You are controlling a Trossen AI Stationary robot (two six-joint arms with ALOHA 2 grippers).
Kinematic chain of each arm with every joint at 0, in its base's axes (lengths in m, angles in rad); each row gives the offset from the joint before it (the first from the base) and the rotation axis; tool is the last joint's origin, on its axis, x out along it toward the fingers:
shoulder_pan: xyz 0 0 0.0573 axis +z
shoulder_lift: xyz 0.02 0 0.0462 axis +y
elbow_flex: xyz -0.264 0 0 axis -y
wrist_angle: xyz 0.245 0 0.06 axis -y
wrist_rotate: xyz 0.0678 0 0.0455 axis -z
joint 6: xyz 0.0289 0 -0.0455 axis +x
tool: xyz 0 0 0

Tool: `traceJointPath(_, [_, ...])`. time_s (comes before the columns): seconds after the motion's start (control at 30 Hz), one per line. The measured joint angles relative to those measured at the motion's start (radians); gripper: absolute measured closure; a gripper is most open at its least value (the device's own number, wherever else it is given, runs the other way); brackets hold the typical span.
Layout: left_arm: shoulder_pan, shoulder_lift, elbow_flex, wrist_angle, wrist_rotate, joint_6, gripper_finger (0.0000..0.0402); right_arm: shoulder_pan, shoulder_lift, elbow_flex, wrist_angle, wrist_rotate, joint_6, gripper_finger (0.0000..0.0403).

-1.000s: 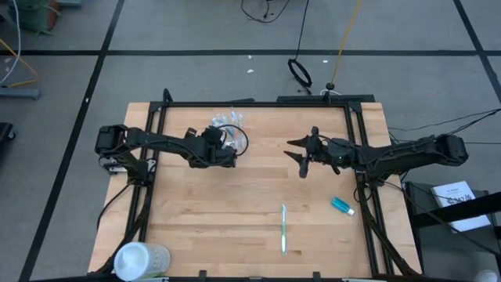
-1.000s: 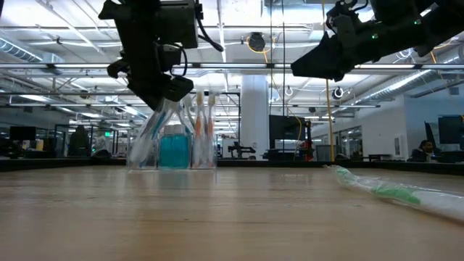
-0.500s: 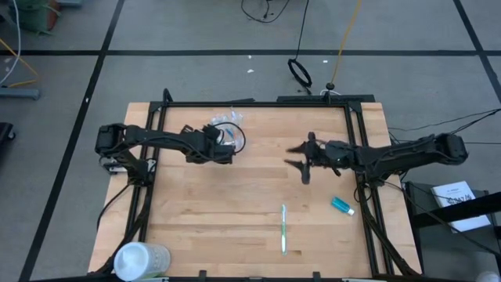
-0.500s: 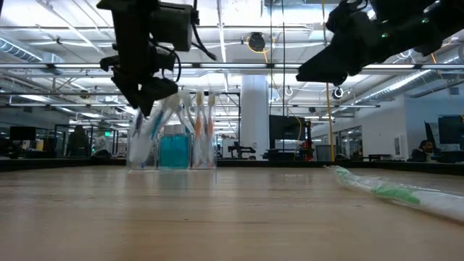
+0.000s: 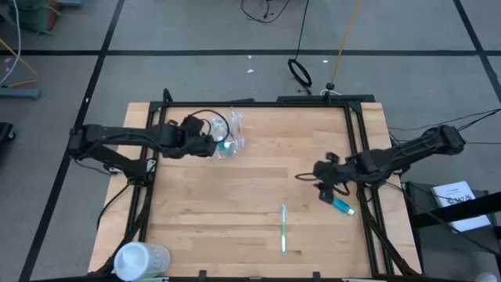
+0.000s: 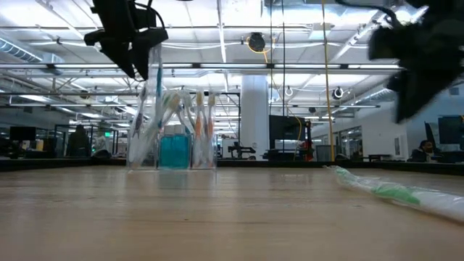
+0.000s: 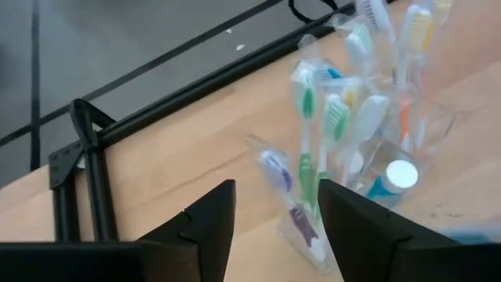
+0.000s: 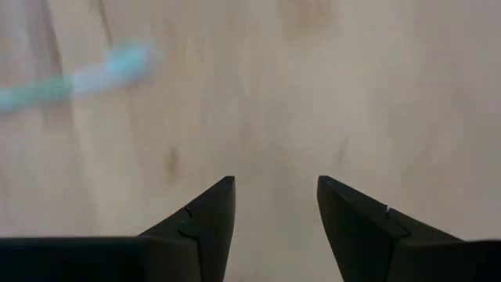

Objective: Pick & Place toothbrushing station
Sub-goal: Put the blue toothbrush into the transparent organizer

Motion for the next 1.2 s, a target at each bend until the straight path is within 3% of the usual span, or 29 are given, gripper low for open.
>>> traceJointPath(0.13, [0.012,0.011,0.0,0.006,-0.001,-0.003,0.022,0.061,-0.008,0.003,-0.212,-0.134,0.263,0.0229])
traceJointPath(0.27, [0.047,0.081,0.0,0.019,0.04,0.025,0.0227,0.107,-0.008,0.003,-0.339,-0.111,0.373,0.0229])
traceJointPath(0.47, [0.113,0.115,0.0,0.035,-0.027,0.013,0.0243,0.113,-0.008,0.003,-0.445,-0.083,0.439,0.0229])
traceJointPath(0.83, [0.125,-0.004,0.0,0.052,-0.003,0.086,0.0265,0.113,-0.008,0.002,-0.485,-0.113,0.488,0.0229])
traceJointPath(1.07, [0.033,0.007,0.0,0.239,0.196,0.149,0.0265,0.113,-0.008,0.002,-0.476,-0.17,0.504,0.0229])
traceJointPath(1.2, [-0.027,0.032,0.0,0.311,0.306,0.071,0.0266,0.113,-0.008,0.002,-0.451,-0.167,0.51,0.0229])
